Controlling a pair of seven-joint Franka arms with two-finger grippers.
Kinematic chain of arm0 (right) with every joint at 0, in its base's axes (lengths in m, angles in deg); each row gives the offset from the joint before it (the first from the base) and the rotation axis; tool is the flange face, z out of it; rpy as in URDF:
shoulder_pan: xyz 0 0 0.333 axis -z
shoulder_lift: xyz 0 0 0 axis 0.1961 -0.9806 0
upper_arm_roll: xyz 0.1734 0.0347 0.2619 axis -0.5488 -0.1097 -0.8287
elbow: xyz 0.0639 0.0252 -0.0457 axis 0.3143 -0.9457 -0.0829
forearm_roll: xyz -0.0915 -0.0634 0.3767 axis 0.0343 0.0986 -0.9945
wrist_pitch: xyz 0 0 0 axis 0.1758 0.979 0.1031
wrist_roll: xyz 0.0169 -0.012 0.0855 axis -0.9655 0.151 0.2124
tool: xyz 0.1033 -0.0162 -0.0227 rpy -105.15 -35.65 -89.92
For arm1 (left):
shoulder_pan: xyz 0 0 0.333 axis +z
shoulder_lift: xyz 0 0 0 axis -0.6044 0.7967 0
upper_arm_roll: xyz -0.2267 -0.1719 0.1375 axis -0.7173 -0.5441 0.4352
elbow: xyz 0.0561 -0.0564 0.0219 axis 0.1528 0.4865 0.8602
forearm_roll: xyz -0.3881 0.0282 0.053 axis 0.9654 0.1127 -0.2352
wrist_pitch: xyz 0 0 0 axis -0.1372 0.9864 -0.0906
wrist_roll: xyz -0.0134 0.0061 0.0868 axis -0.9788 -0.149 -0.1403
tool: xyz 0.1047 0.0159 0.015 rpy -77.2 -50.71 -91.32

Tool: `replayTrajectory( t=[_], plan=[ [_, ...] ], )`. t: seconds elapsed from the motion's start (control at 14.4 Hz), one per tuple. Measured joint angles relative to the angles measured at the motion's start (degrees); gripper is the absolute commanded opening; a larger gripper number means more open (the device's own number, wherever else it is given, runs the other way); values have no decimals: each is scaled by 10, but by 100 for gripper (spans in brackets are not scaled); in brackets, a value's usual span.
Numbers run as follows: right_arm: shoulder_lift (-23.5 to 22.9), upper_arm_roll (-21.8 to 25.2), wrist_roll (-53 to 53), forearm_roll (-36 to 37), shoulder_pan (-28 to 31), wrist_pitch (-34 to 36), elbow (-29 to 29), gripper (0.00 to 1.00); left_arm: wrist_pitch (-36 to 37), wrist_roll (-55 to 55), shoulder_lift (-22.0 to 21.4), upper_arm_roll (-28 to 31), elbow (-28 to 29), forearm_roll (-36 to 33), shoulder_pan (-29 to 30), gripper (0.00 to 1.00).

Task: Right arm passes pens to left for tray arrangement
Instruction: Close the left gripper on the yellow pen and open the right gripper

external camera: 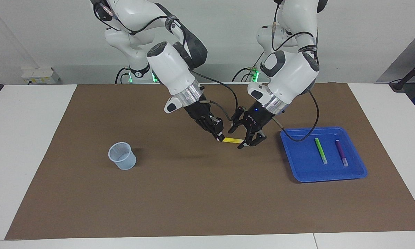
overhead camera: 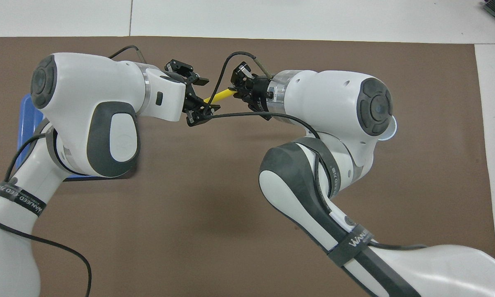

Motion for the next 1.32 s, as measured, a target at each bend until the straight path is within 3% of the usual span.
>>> replayTrajectory(
  t=[0.28, 0.35, 0.49, 0.83, 0.9, 1.32],
  plan=[
    [0, -1, -2, 0, -1, 0, 0, 0, -8, -4, 1, -1, 0, -31, -10, 58],
    [0, -1, -4, 0, -3, 0, 0, 0, -11, -4, 1, 0, 0, -47, -15, 50],
    [0, -1, -6, 0, -5, 0, 0, 0, -13, -4, 2, 0, 0, -57, -23, 22],
    [0, 0, -7, 0, -5, -5, 0, 0, -13, -6, 2, 5, 4, -59, -22, 18],
    [0, 0, -7, 0, -5, -5, 0, 0, -13, -7, 2, 6, 5, -59, -22, 0],
    [-2, 0, -7, 0, -6, -6, -1, 0, -10, -8, 2, 5, 7, -60, -23, 0]
  ],
)
